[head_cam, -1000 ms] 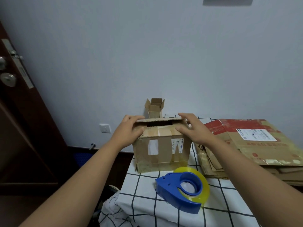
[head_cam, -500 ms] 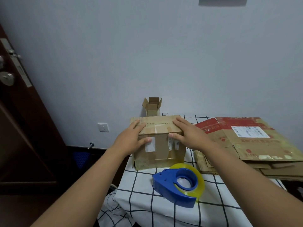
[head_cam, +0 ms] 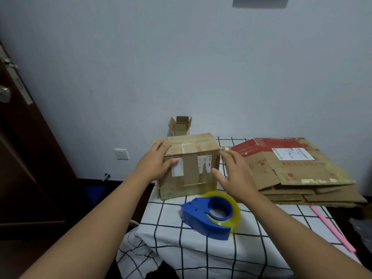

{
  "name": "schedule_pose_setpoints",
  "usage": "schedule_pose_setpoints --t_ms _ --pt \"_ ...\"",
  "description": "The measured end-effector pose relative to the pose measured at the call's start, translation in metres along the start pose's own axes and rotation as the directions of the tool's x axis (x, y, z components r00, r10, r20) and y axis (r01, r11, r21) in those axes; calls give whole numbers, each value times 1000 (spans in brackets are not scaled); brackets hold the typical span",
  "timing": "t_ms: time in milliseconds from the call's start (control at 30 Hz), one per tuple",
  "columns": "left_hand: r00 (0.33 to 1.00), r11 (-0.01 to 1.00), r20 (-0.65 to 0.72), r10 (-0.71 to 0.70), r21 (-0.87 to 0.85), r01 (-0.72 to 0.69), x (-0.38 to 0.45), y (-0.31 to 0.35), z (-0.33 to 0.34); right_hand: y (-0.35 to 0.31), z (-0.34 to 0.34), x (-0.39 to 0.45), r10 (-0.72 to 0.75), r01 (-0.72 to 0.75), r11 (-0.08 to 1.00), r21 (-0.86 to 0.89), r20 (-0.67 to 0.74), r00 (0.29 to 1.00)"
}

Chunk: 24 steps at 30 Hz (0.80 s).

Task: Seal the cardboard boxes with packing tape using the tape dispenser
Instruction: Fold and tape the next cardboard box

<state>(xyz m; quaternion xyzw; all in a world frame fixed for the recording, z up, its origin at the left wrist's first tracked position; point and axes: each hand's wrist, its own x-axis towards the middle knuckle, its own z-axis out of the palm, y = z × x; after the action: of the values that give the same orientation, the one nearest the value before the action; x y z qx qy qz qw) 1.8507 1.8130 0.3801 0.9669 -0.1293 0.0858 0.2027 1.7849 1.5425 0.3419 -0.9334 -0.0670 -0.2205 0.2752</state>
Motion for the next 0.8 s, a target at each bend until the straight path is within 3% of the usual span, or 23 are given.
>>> schedule_pose_setpoints --t_ms 100,167,267,400,533,600,800 --pt "997 999 -64 -46 -19 45 -5 3 -6 3 2 -2 162 -171 982 83 104 981" --pt "991 996 -99 -92 -19 91 -8 3 -14 2 5 -1 185 -192 981 -2 263 947" --pt "983 988 -111 -143 42 148 -14 2 -22 -3 9 -5 153 -78 982 -172 485 861" --pt "972 973 -118 -205 87 216 -27 2 -19 -6 18 -27 129 117 957 -267 748 651" --pt "956 959 -127 -264 70 274 -39 3 -14 -9 23 -46 68 205 937 -284 720 690" --pt "951 955 -138 -276 71 287 -46 3 -13 -12 26 -53 78 253 909 -331 732 677" --pt "931 941 -201 -304 91 326 -67 2 -15 -15 32 -73 56 208 925 -319 655 754"
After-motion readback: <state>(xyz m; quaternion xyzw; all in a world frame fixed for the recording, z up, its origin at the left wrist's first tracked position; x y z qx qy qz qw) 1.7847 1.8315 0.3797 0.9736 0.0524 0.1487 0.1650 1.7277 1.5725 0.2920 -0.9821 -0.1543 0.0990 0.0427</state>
